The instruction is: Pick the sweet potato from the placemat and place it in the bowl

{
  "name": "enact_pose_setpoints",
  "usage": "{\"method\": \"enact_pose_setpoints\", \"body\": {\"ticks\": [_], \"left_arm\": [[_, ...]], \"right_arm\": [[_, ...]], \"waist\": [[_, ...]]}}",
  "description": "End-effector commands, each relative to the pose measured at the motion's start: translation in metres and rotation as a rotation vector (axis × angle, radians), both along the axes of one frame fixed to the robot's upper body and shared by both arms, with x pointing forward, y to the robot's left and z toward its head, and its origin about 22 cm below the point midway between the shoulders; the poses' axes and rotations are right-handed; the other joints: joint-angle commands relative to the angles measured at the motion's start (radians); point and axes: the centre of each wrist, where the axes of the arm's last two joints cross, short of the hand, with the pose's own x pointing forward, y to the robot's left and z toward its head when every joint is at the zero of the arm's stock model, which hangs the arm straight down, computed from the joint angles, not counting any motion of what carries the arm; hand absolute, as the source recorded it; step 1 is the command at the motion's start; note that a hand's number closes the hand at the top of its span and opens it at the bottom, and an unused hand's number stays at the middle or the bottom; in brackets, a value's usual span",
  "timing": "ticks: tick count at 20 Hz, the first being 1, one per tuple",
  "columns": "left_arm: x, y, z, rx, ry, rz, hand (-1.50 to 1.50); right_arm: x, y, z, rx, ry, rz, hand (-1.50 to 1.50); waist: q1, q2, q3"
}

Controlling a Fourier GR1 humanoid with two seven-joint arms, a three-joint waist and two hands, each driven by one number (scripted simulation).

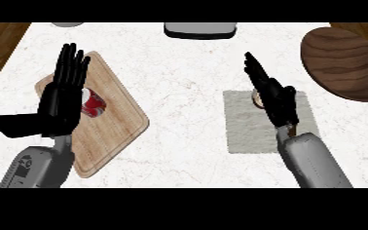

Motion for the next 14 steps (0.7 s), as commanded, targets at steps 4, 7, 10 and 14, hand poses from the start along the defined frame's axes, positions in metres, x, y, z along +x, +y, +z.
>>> {"method": "enact_pose_setpoints", "body": {"ticks": [4,7,10,14], "left_arm": [[-0.003,0.041,0.0,0.249,0.072,0.124,0.0],[-0.008,0.047,-0.011,0.3,0.146,0.134,0.0],[-0.006,0.038,-0.008,0.375,0.194,0.137,0.0],[-0.005,0.024,0.012,0.369,0.191,0.132,0.0]], "right_arm": [[0.003,-0.107,0.024,0.069,0.021,0.159,1.5],[0.002,-0.175,0.062,-0.502,-0.041,-0.1,1.5],[-0.027,-0.238,0.028,-0.101,-0.113,-0.234,-1.5],[-0.05,-0.272,0.024,-0.156,-0.147,0.052,-1.5]], "waist": [[-0.006,-0.011,0.042],[-0.035,-0.005,0.03],[-0.02,-0.006,0.044],[0.003,-0.011,0.042]]}}
